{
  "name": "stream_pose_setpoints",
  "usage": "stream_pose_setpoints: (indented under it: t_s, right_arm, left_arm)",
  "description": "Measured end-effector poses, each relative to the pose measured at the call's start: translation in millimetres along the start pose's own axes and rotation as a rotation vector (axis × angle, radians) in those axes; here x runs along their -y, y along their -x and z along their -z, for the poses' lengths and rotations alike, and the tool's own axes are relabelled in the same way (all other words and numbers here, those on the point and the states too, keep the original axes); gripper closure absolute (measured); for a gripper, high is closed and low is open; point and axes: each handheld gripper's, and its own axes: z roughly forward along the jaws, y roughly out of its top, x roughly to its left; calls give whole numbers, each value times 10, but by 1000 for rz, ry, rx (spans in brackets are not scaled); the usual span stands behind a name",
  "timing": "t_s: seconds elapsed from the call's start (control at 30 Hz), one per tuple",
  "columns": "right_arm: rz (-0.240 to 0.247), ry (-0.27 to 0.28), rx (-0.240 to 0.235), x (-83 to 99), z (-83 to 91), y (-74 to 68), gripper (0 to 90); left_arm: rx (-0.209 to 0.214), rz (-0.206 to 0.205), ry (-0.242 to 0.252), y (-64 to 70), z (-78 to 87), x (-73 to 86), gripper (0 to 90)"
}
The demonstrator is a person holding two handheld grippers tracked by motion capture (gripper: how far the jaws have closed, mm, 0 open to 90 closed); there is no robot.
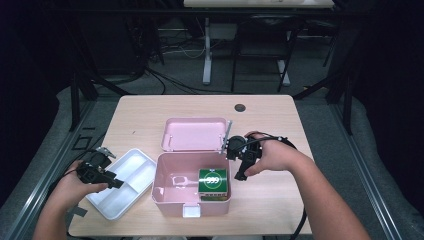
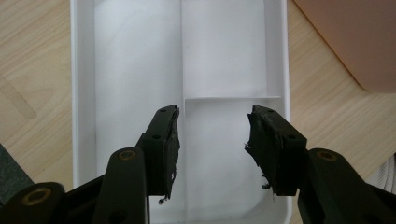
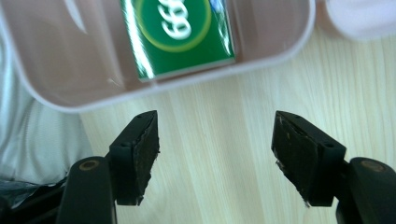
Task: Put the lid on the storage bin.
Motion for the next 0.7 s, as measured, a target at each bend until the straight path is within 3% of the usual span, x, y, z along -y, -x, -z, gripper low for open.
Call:
stream_pose_setpoints:
  t_s: [0.3, 0.5, 0.53, 0.57, 0.6, 0.7]
  right_arm:
    - [-89, 25, 18, 258, -85, 50, 322]
    - [-199, 91, 40, 489, -184, 72, 322]
    - [-229, 119, 32, 522, -204, 69, 325]
    - [-229, 119, 32, 522, -204, 69, 325]
    - [-267, 138, 22, 581, -237, 71, 326]
    - [-306, 135, 45, 656, -276, 59, 330]
  left_arm:
    - [-5, 7, -4, 1, 30, -24, 528]
    - [10, 7, -16, 0, 62, -82, 535]
    - [23, 8, -16, 1, 78, -93, 535]
    - [23, 8, -16, 1, 78, -93, 535]
    - [21, 10, -12, 2, 111, -120, 536]
    - [8, 13, -9, 7, 143, -153, 545]
